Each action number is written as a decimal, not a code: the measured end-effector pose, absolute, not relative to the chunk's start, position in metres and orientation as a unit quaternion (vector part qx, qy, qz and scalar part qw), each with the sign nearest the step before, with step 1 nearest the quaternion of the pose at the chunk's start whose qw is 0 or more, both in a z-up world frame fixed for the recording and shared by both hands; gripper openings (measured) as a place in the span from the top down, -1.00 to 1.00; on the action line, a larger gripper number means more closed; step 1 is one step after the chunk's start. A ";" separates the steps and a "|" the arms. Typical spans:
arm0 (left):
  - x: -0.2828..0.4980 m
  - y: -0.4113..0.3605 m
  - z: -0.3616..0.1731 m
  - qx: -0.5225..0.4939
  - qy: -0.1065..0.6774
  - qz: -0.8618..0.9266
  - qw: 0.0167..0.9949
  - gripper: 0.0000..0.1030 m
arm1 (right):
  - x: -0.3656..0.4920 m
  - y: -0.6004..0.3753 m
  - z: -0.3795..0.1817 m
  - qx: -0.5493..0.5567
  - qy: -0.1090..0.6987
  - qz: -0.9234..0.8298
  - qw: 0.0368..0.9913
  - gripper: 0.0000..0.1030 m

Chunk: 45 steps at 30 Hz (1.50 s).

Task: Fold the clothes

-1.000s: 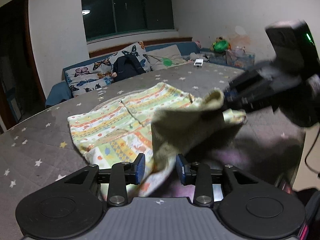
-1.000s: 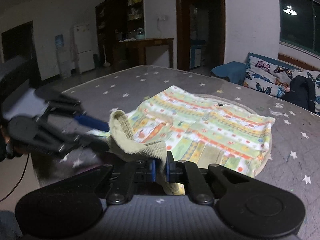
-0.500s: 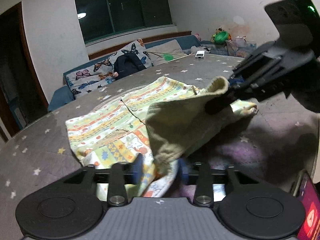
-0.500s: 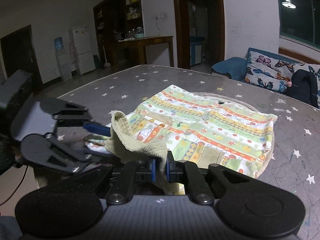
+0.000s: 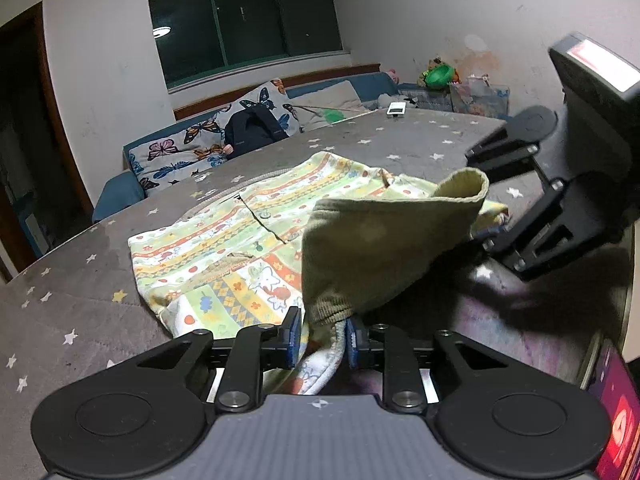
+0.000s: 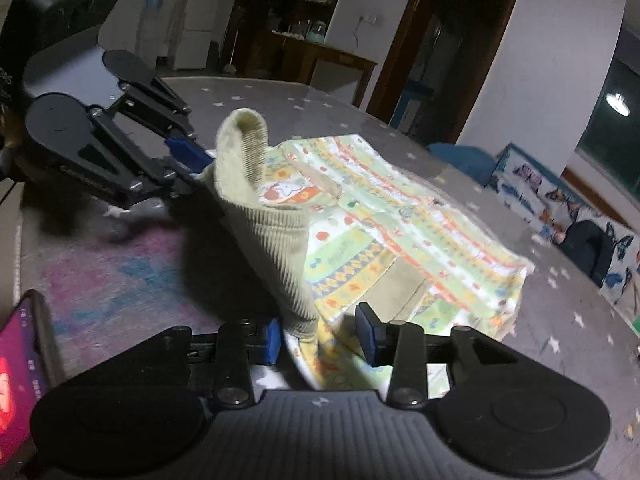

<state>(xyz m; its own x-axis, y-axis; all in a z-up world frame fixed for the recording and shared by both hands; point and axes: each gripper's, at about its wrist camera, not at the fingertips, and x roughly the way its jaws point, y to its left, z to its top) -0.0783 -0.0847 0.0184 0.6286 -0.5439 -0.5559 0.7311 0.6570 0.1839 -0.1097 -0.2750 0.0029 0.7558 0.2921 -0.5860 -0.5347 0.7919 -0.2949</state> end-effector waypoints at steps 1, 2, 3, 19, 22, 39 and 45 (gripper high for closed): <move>-0.080 -0.084 0.017 0.208 0.233 -0.362 0.878 0.47 | -0.109 -0.275 0.002 -0.231 0.263 0.226 0.909 0.28; -0.082 -0.083 0.016 0.217 0.231 -0.361 0.877 0.45 | -0.108 -0.276 0.002 -0.233 0.261 0.224 0.910 0.28; -0.084 -0.083 0.015 0.225 0.228 -0.360 0.876 0.41 | -0.108 -0.276 0.002 -0.234 0.260 0.225 0.909 0.29; -0.091 -0.061 0.018 0.212 0.242 -0.360 0.876 0.85 | -0.113 -0.286 0.016 -0.179 0.278 0.228 0.916 0.86; -0.108 -0.052 0.030 0.203 0.242 -0.372 0.873 0.86 | -0.130 -0.286 0.025 -0.175 0.275 0.238 0.915 0.86; -0.164 -0.037 0.103 0.180 0.221 -0.389 0.876 0.90 | -0.209 -0.284 0.102 -0.150 0.280 0.291 0.903 0.89; -0.093 -0.063 0.100 0.196 0.208 -0.360 0.888 0.91 | -0.143 -0.292 0.108 -0.145 0.271 0.258 0.916 0.89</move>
<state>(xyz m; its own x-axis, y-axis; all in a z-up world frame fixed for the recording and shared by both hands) -0.0934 -0.0627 0.1002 0.6533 -0.5584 -0.5112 0.7216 0.6635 0.1975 -0.1425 -0.2922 0.1084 0.7197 0.3948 -0.5712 -0.5515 0.8248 -0.1249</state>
